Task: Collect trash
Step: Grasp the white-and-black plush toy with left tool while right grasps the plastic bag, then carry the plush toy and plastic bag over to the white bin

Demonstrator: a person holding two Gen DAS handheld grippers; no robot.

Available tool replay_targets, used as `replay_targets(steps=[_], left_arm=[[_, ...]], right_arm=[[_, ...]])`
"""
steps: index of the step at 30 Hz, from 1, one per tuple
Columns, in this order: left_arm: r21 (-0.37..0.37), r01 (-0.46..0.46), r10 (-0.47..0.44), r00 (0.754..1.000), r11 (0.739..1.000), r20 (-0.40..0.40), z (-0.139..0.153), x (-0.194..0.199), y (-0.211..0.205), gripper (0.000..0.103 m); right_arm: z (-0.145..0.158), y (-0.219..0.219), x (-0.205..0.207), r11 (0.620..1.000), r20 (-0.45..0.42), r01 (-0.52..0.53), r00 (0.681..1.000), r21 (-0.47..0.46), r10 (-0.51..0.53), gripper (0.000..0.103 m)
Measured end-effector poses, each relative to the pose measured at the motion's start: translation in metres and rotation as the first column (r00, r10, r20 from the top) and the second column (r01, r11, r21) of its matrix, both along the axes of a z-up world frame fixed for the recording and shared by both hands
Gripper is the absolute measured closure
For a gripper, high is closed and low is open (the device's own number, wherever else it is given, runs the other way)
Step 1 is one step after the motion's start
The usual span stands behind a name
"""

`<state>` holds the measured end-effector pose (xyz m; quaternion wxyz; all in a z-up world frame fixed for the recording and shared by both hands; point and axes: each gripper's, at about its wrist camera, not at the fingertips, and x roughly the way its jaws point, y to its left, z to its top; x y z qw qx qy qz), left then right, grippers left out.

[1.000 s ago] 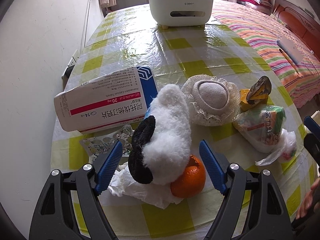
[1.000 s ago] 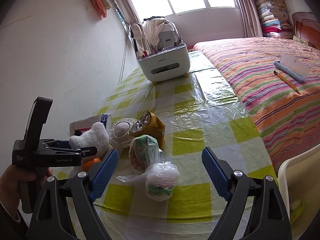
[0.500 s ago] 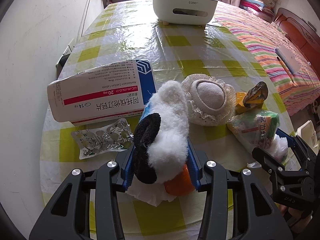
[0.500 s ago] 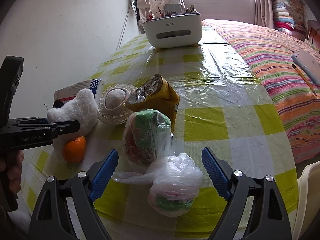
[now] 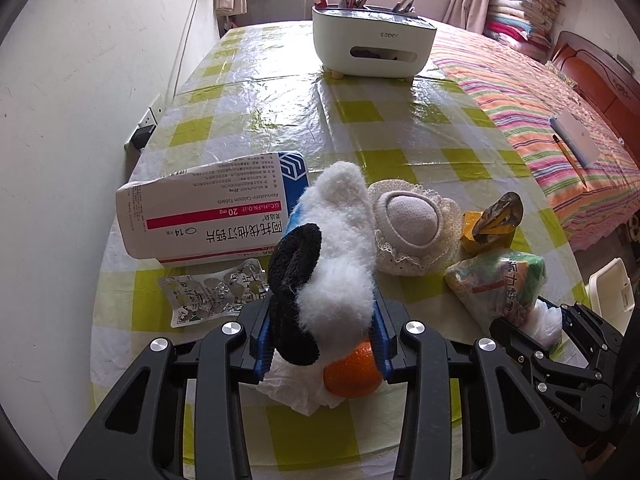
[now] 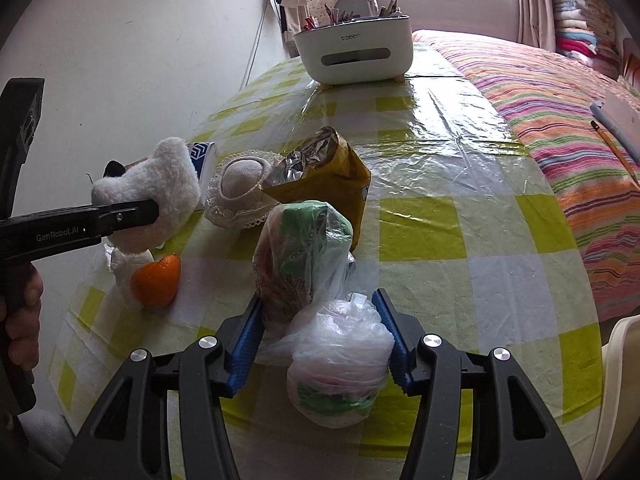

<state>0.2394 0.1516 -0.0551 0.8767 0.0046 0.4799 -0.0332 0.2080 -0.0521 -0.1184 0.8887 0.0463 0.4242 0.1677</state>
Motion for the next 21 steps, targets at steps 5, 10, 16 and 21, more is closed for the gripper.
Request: replay_targets(steps=[5, 10, 16, 21], left_arm=[[-0.017, -0.009, 0.009, 1.000, 1.000, 0.026, 0.009, -0.002, 0.001, 0.066], [-0.015, -0.002, 0.003, 0.999, 1.000, 0.053, 0.016, -0.006, -0.007, 0.066], [-0.029, 0.023, -0.021, 0.997, 0.999, 0.079, 0.025, -0.010, -0.022, 0.066], [-0.040, 0.046, -0.042, 0.994, 0.998, 0.098, 0.031, -0.015, -0.035, 0.066]], right_arm=[[0.006, -0.005, -0.003, 0.999, 0.016, 0.017, 1.000, 0.041, -0.018, 0.051], [0.011, -0.012, -0.006, 0.997, 0.026, 0.033, 0.999, 0.077, -0.035, 0.051], [0.017, -0.019, -0.012, 0.994, 0.042, 0.042, 0.998, 0.105, -0.047, 0.054], [0.023, -0.023, -0.020, 0.994, 0.068, 0.026, 0.997, 0.107, -0.034, 0.061]])
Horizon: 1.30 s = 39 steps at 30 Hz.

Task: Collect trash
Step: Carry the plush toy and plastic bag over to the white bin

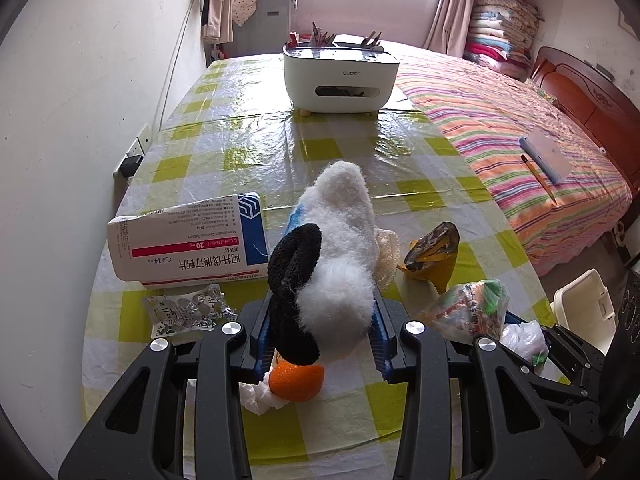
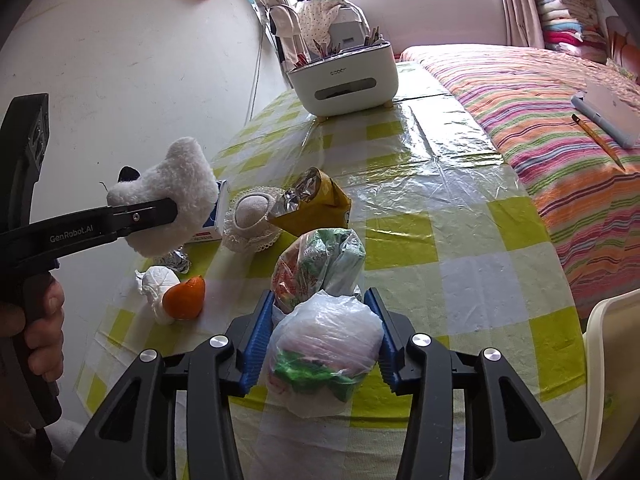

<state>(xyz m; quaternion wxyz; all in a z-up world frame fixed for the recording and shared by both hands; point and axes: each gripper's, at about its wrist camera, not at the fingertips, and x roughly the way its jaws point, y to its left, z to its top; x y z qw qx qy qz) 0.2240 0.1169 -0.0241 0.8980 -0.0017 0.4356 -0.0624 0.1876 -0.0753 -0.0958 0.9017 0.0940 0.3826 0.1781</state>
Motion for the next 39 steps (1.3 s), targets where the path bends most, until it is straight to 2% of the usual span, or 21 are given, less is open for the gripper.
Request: replay_targets(steps=[10, 20, 26, 39], left_arm=[[-0.022, 0.028, -0.027, 0.999, 0.999, 0.039, 0.012, -0.010, -0.015, 0.066], [-0.046, 0.060, -0.056, 0.994, 0.997, 0.096, 0.025, -0.024, -0.032, 0.066], [-0.055, 0.116, -0.108, 0.986, 0.992, 0.130, 0.034, -0.039, -0.051, 0.066], [-0.057, 0.210, -0.200, 0.969, 0.976, 0.144, 0.037, -0.059, -0.094, 0.066]], right_arm=[[0.015, -0.017, -0.016, 1.000, 0.081, 0.023, 0.996, 0.018, -0.024, 0.064], [0.023, -0.042, -0.027, 0.997, 0.104, 0.057, 0.993, 0.055, -0.062, 0.064], [0.029, -0.060, -0.038, 0.993, 0.116, 0.081, 0.989, 0.080, -0.090, 0.064], [0.037, -0.101, -0.057, 0.981, 0.146, 0.146, 0.976, 0.124, -0.164, 0.064]])
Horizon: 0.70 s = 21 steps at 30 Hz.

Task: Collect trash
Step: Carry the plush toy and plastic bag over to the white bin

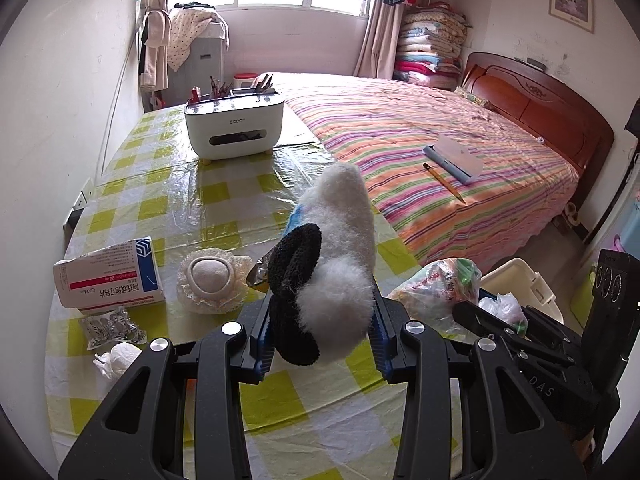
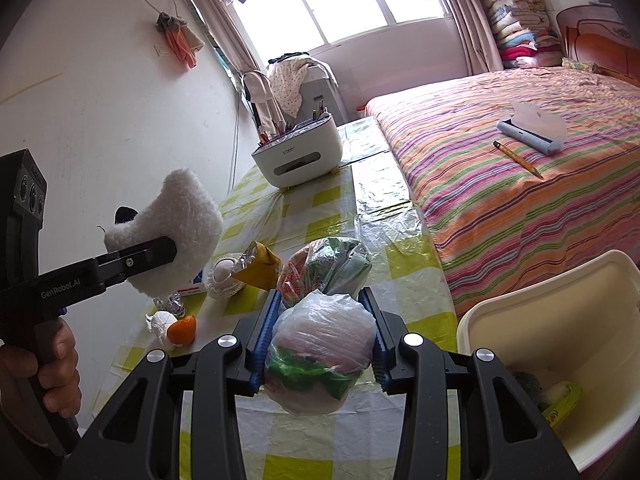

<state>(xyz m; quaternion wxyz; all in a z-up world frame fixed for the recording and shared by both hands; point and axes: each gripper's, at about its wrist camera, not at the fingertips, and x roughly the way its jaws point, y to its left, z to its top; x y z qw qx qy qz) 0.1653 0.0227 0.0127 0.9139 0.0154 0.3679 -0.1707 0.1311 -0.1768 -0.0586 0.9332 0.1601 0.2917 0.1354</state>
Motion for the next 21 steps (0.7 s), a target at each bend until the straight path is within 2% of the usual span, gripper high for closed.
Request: replay_targets(steps=[21], left_arm=[[0.001, 0.146, -0.146, 0.989, 0.989, 0.017, 0.000, -0.026, -0.074, 0.066]], right_arm=[[0.004, -0.072, -0.030, 0.988, 0.023, 0.134, 0.990, 0.076, -0.136, 0.064]])
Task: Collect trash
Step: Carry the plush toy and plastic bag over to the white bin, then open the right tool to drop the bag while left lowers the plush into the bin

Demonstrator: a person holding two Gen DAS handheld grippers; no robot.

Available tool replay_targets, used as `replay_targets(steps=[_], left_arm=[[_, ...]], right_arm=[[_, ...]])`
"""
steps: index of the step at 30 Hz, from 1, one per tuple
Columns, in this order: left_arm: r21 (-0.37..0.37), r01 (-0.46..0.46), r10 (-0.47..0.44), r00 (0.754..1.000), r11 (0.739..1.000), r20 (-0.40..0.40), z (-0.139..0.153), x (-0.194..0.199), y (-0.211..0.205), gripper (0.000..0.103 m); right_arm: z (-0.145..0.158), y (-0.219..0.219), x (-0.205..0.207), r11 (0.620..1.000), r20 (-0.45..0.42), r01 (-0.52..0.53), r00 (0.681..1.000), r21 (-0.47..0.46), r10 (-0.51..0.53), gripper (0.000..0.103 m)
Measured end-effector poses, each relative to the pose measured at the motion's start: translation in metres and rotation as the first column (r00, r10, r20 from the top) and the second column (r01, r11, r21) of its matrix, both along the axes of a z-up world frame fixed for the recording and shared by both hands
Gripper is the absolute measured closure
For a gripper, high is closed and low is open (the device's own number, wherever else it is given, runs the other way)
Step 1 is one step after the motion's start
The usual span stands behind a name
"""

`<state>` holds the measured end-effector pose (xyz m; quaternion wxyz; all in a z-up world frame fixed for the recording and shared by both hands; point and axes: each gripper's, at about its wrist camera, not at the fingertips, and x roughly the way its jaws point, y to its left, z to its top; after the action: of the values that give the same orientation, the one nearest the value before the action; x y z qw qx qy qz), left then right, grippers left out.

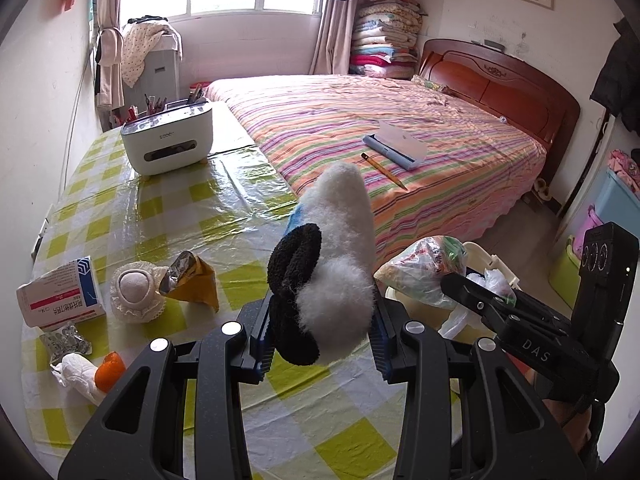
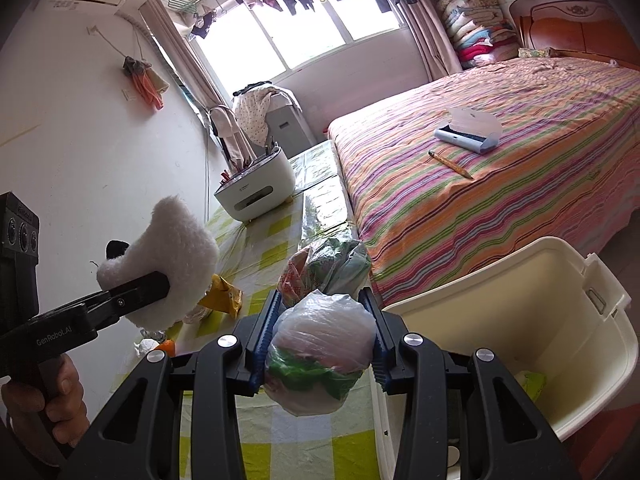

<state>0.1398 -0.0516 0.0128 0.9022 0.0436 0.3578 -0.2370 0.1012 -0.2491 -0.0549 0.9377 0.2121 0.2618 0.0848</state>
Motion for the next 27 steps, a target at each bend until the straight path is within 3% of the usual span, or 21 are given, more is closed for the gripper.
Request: replay_targets(steps=[27], left_arm=[[0.014, 0.170, -0.169, 0.984, 0.985, -0.046, -0.020, -0.022, -0.087, 0.066]], right_arm=[[0.006, -0.068, -0.035, 0.973, 0.027, 0.228, 0.973, 0.042, -0.230, 0.064]])
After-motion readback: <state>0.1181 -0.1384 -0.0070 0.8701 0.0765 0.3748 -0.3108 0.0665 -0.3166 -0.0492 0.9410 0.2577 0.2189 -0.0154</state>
